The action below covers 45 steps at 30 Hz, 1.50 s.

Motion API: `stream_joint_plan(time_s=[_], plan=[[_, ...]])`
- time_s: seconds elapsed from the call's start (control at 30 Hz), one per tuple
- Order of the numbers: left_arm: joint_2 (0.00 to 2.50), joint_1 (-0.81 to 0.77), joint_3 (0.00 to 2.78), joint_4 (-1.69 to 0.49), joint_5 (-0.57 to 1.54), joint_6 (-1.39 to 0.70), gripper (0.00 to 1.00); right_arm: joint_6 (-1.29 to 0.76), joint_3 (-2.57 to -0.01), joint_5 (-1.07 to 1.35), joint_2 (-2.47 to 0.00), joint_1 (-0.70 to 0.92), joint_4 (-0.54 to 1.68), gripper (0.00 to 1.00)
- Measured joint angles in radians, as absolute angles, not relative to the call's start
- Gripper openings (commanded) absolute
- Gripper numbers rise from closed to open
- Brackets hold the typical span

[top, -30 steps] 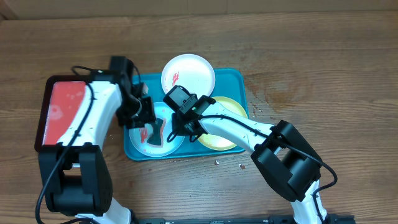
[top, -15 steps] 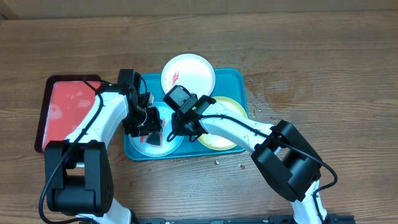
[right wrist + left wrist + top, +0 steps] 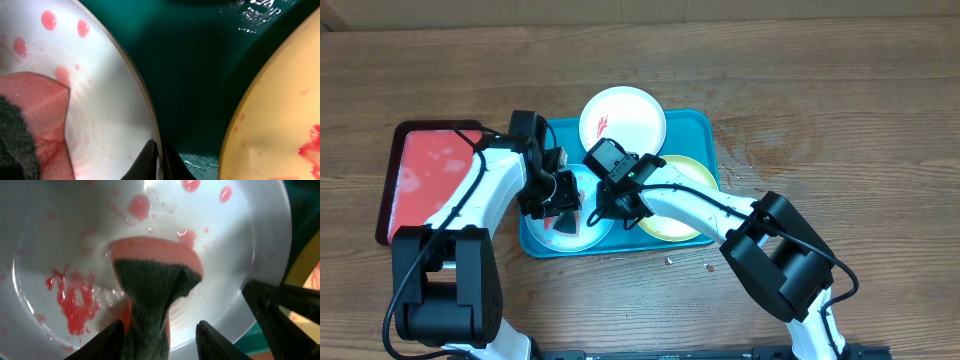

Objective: Clean dirty plates on tray and stack at the side
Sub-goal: 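Scrub the light-blue plate with the left-held sponge while right holds it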

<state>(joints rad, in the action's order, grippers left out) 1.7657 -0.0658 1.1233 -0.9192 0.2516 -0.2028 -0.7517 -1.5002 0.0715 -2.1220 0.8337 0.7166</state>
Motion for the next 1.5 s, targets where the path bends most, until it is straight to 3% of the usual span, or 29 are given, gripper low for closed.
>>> stream_joint_plan(time_s=[0.17, 0.27, 0.3, 0.37, 0.97, 1.1, 1.27, 1.5], plan=[[1.766, -0.066, 1.098, -0.879, 0.252, -0.203, 0.47, -0.755, -1.500, 0.072, -2.122, 0.834, 0.715, 0.07], [1.766, -0.066, 1.071, -0.862, 0.251, -0.205, 0.39, -0.756, -1.500, 0.072, -2.122, 0.833, 0.715, 0.08], [1.766, -0.066, 1.066, -0.859, 0.250, -0.208, 0.31, -0.755, -1.500, 0.072, -2.122, 0.833, 0.715, 0.08], [1.766, -0.066, 1.064, -0.857, 0.239, -0.212, 0.05, -0.755, -1.500, 0.072, -2.122, 0.832, 0.716, 0.08], [1.766, -0.080, 1.087, -0.835, -0.170, -0.285, 0.04, -0.755, -1.500, 0.082, -2.123, 0.825, 0.724, 0.12], [1.766, -0.079, 1.097, -0.818, -0.078, -0.285, 0.04, -0.756, -1.500, 0.081, -2.123, 0.825, 0.723, 0.12], [1.766, -0.079, 1.097, -0.720, 0.189, -0.286, 0.04, -0.756, -1.499, 0.081, -2.123, 0.824, 0.717, 0.11], [1.797, -0.079, 1.095, -0.718, 0.270, -0.290, 0.04, -0.755, -1.499, 0.081, -2.124, 0.824, 0.716, 0.11]])
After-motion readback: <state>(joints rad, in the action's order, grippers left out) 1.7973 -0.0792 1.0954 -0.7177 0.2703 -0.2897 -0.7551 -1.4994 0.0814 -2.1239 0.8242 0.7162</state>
